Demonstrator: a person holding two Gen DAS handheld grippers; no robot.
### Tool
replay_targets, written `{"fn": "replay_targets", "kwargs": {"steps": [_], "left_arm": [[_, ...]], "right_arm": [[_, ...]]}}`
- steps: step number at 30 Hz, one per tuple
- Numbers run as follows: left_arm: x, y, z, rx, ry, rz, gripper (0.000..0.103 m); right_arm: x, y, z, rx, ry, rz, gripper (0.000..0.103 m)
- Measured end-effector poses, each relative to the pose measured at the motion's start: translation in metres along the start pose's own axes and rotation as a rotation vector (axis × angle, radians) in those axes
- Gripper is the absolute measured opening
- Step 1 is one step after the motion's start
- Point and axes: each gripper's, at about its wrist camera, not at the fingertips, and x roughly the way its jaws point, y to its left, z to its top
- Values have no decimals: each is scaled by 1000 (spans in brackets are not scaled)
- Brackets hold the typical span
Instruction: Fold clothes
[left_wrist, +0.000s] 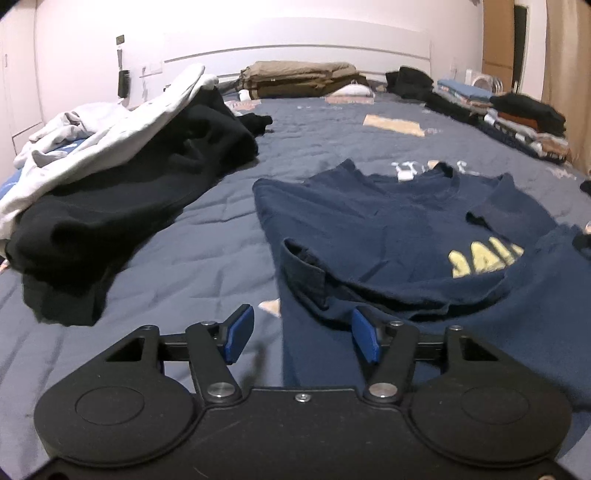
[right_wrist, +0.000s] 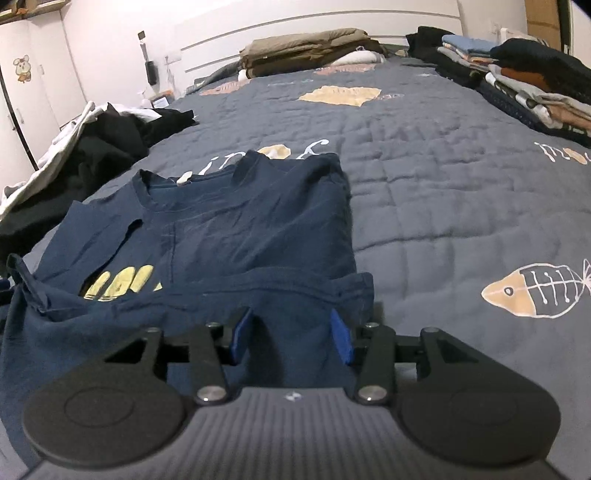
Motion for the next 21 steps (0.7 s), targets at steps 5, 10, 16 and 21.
{"fn": "replay_targets", "kwargs": {"steps": [5, 10, 16, 21], "left_arm": [[7, -3, 2, -18, -3, -17, 51], [7, -2, 4, -40, -2, -36, 45], [10, 3, 3, -75, 12, -47, 43], [13, -1, 2, -57, 20, -43, 43]], "right_arm": [[3, -1, -1, -2, -3, 3, 47], [-7, -9, 8, 5, -34, -27, 48], [2, -33, 11, 70, -5, -54, 51], [5, -34, 8, 118, 1, -24, 52]]}}
